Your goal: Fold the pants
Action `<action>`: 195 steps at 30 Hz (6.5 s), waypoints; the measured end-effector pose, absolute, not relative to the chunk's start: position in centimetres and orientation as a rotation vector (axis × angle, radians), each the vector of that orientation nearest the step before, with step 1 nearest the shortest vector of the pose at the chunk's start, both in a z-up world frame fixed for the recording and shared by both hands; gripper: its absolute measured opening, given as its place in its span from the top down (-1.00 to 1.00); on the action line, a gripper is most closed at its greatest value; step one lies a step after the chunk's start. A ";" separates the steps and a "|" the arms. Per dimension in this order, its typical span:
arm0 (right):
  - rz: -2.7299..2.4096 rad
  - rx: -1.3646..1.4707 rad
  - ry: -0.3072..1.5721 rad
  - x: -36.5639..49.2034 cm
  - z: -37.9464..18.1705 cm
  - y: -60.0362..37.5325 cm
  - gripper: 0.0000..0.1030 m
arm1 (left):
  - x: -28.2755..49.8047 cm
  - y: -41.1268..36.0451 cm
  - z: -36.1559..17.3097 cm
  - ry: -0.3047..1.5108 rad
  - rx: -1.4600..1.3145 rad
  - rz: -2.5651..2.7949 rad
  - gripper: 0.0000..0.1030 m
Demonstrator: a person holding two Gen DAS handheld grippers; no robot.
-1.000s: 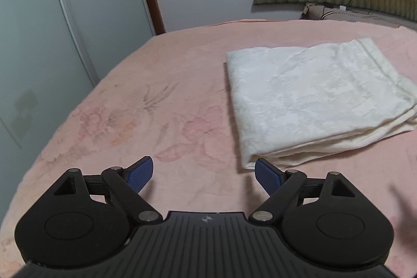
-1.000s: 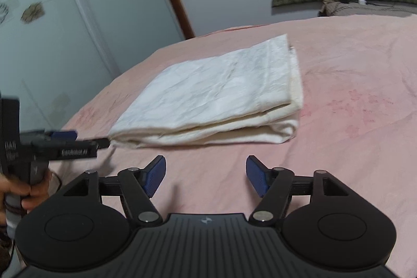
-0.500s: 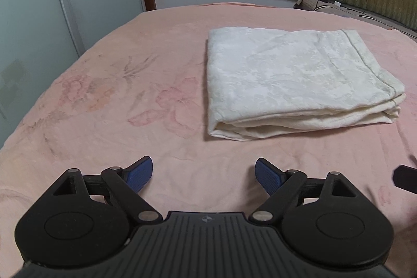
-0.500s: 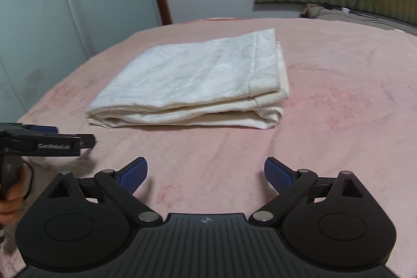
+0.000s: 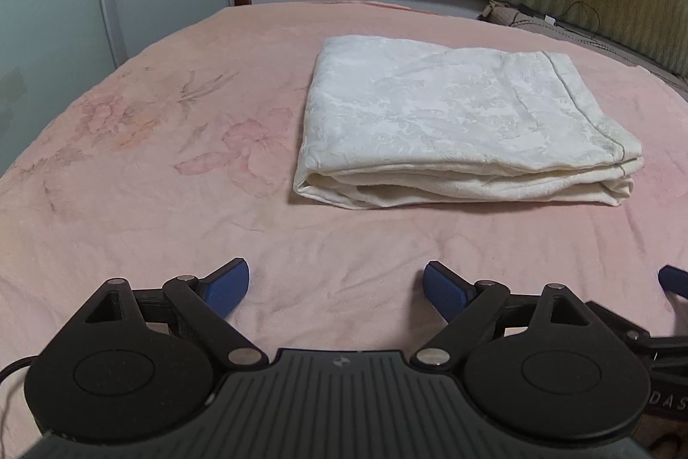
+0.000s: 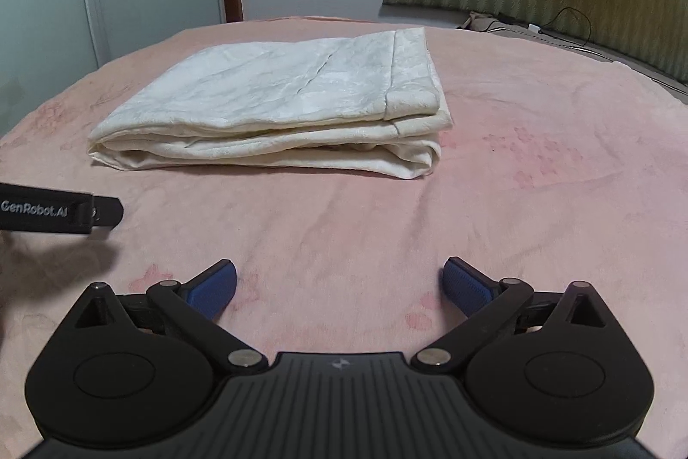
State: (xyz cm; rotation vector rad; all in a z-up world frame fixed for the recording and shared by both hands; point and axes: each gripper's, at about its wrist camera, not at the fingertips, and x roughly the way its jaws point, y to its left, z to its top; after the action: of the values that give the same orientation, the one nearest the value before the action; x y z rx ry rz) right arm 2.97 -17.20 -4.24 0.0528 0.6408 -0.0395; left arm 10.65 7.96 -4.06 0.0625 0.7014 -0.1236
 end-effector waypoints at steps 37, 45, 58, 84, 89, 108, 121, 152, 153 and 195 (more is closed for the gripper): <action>-0.040 0.052 0.643 3.0 -4.2 -17.1 -1.00 | 9.5 6.8 -5.6 0.624 0.103 -0.135 -1.00; -0.040 0.052 0.643 3.0 -4.2 -17.1 -1.00 | 9.5 6.9 -5.7 0.624 0.098 -0.134 -1.00; -0.040 0.053 0.643 3.0 -4.2 -17.2 -1.00 | 9.5 6.9 -5.7 0.626 0.092 -0.136 -1.00; -0.039 0.053 0.642 3.0 -4.2 -17.1 -1.00 | 9.5 6.9 -5.8 0.627 0.087 -0.137 -1.00; -0.039 0.053 0.642 3.0 -4.2 -17.1 -1.00 | 9.5 6.9 -5.8 0.627 0.088 -0.137 -1.00; -0.040 0.053 0.642 3.0 -4.2 -17.2 -1.00 | 8.5 6.7 -4.0 0.584 0.128 -0.143 -0.98; -0.040 0.053 0.642 3.0 -4.2 -17.1 -1.00 | 8.6 6.2 -4.2 0.597 0.144 -0.150 -0.98; -0.039 0.052 0.651 3.2 -4.0 -16.7 -1.00 | 9.2 7.0 -4.1 0.636 0.126 -0.125 -0.99; -0.044 0.049 0.651 3.3 -3.9 -16.5 -1.00 | 9.2 7.0 -4.1 0.635 0.132 -0.125 -0.99; -0.109 0.075 0.640 4.5 -4.1 -16.0 -1.00 | 11.8 7.8 -5.6 0.621 0.095 -0.112 -1.00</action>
State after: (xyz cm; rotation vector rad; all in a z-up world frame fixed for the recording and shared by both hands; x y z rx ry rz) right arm 4.51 -15.97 -4.09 0.0746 0.6397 -0.1088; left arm 11.77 7.80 -5.56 0.0946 0.6213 -0.1119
